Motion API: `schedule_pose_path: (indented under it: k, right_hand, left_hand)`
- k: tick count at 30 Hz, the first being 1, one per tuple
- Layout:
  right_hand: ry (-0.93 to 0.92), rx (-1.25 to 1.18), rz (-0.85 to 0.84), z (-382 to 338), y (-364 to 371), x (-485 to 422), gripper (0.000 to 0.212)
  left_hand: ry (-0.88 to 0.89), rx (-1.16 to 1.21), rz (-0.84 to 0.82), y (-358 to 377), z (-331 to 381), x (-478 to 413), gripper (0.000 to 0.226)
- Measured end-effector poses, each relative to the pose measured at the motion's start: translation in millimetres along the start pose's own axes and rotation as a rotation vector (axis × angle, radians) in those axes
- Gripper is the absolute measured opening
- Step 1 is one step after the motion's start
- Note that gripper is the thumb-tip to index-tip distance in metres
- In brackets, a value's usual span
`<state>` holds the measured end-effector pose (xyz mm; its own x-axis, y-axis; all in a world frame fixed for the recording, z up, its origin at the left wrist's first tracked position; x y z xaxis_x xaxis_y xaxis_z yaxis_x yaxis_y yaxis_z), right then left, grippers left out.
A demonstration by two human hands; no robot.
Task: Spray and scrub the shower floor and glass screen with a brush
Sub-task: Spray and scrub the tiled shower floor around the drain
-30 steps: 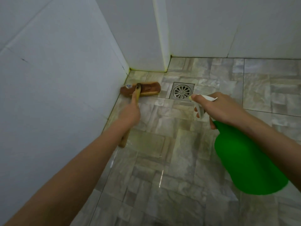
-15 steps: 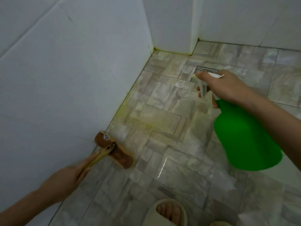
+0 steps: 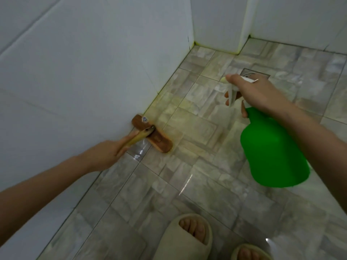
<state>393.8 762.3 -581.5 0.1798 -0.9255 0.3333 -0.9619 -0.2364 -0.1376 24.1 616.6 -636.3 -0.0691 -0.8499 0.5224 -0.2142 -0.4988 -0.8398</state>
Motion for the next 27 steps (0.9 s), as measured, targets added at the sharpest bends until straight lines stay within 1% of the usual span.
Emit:
schedule_pose_path:
  k: [2, 4, 8, 11, 13, 15, 17, 19, 21, 25, 27]
  right_hand:
    - [0.008, 0.023, -0.014, 3.5, -4.7, -1.3, 0.056]
    - [0.015, 0.033, -0.027, 8.4, -9.8, -2.4, 0.058]
    - [0.016, 0.04, -0.027, 10.9, -7.4, -6.5, 0.056]
    - [0.032, 0.027, -0.037, 12.3, 0.0, -6.4, 0.054]
    - [0.029, 0.021, -0.037, 11.3, 1.1, -7.4, 0.055]
    - [0.01, 0.002, -0.032, 11.0, -2.3, -7.6, 0.056]
    - [-0.007, -0.004, -0.014, 12.7, -11.2, -8.1, 0.055]
    - [-0.03, 0.043, 0.012, 11.3, -18.9, -7.5, 0.055]
    - [-0.062, 0.086, 0.028, 7.1, -26.1, -7.5, 0.056]
    - [-0.069, 0.094, 0.02, 5.1, -33.1, -8.4, 0.056]
    - [-0.054, 0.084, 0.026, 7.0, -34.6, -10.2, 0.057]
  left_hand:
    - [-0.005, -0.002, -0.067, 16.6, -5.6, 36.2, 0.054]
    - [-0.02, -0.006, -0.092, 19.0, -6.4, 42.0, 0.051]
    - [-0.025, -0.087, 0.003, -8.7, 7.8, -18.8, 0.055]
    - [-0.05, -0.052, 0.012, -25.5, 20.4, -56.1, 0.054]
    - [-0.042, -0.015, 0.004, -15.9, 15.1, -40.6, 0.054]
    - [-0.021, 0.005, -0.035, 8.8, -0.2, 1.6, 0.055]
    - [-0.009, -0.023, -0.09, 28.8, -14.1, 40.3, 0.056]
    - [-0.022, -0.046, -0.13, 32.3, -17.1, 54.3, 0.057]
    - [-0.023, -0.044, -0.133, 21.9, -4.0, 35.5, 0.055]
    - [-0.046, -0.039, 0.033, -24.8, 18.5, -63.4, 0.056]
    - [-0.043, -0.019, 0.078, -54.5, 33.8, -119.2, 0.055]
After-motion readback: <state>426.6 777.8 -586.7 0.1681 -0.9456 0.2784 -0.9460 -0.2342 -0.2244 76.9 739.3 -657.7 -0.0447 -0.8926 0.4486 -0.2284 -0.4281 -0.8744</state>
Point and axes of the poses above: each hand's wrist, its own x-axis away from the middle knuckle, its own y-axis out of the palm, z = x × y, the point moved 5 cm from there along -x, towards the middle knuckle, and after that the axes turned 15 degrees about -x, right-handed, at the moved point
